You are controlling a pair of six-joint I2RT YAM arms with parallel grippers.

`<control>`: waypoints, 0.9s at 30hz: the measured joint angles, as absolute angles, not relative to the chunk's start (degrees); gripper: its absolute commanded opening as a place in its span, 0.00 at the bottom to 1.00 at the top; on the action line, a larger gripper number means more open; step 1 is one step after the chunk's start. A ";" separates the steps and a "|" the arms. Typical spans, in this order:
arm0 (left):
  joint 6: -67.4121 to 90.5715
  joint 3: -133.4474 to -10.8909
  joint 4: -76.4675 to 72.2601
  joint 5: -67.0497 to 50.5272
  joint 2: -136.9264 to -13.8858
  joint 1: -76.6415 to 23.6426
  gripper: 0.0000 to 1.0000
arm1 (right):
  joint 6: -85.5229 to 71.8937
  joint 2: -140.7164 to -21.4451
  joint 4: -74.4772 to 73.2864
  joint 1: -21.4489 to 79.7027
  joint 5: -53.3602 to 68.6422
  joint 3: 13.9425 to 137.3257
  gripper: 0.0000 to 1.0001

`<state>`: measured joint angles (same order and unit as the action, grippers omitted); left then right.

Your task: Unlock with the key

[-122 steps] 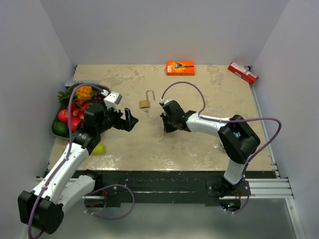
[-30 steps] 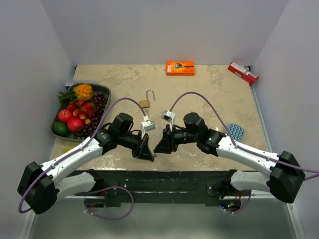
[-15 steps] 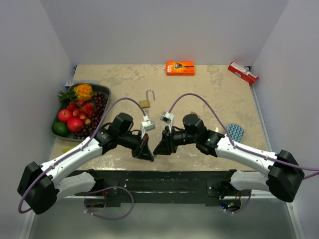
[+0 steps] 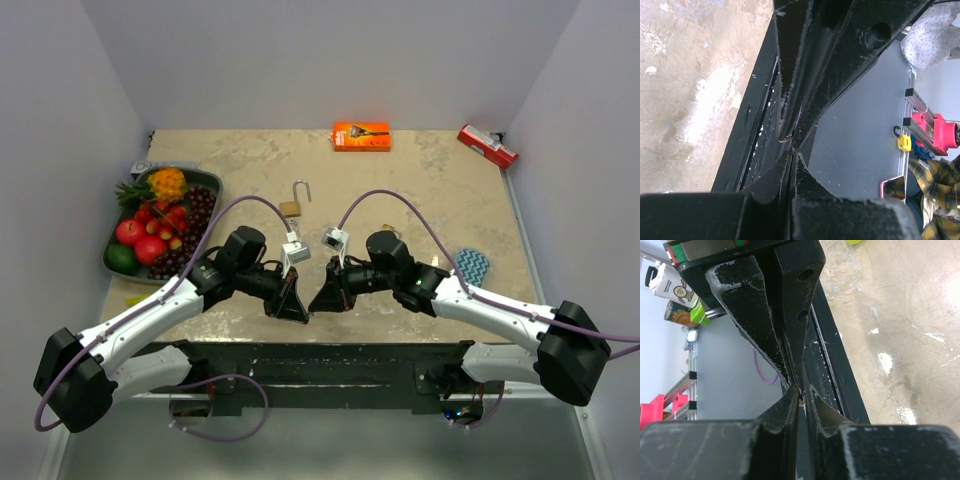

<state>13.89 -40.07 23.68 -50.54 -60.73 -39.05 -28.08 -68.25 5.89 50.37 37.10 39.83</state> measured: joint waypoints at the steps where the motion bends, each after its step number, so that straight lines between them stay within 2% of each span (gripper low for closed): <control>1: 13.87 -40.07 23.68 -50.50 -60.73 -39.05 0.00 | -28.08 -68.25 5.93 50.37 37.12 39.83 0.09; 4: 13.89 -40.07 23.68 -50.33 -60.73 -39.05 0.00 | -28.12 -68.27 6.09 50.37 37.23 39.81 0.00; 11: 13.93 -40.07 23.66 -49.74 -60.23 -39.05 0.00 | -28.47 -68.25 6.98 50.35 37.65 39.59 0.00; 12: 14.00 -40.07 23.66 -49.34 -60.05 -39.05 0.07 | -28.56 -68.25 7.33 50.35 37.54 39.42 0.00; 13: 14.09 -40.07 23.66 -48.90 -59.90 -39.05 0.19 | -28.77 -68.25 7.57 50.35 37.43 39.35 0.00; 14: 14.20 -40.07 23.64 -48.42 -59.68 -39.05 0.51 | -29.06 -68.25 7.88 50.35 37.19 39.22 0.00; 17: 14.44 -40.18 23.07 -45.82 -58.89 -39.00 0.91 | -30.24 -68.23 8.67 49.98 35.73 38.85 0.00; 20: 15.22 -40.36 22.26 -42.28 -57.89 -38.57 0.99 | -31.55 -67.92 9.74 46.96 35.14 37.34 0.00; 27: 17.26 -42.15 16.84 -29.19 -58.11 -37.06 0.98 | -32.53 -67.35 10.28 27.86 32.08 34.20 0.00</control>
<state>17.26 -42.15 16.84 -29.19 -58.11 -37.06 -32.53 -67.35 10.28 27.86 32.08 34.20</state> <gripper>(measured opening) 0.988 0.007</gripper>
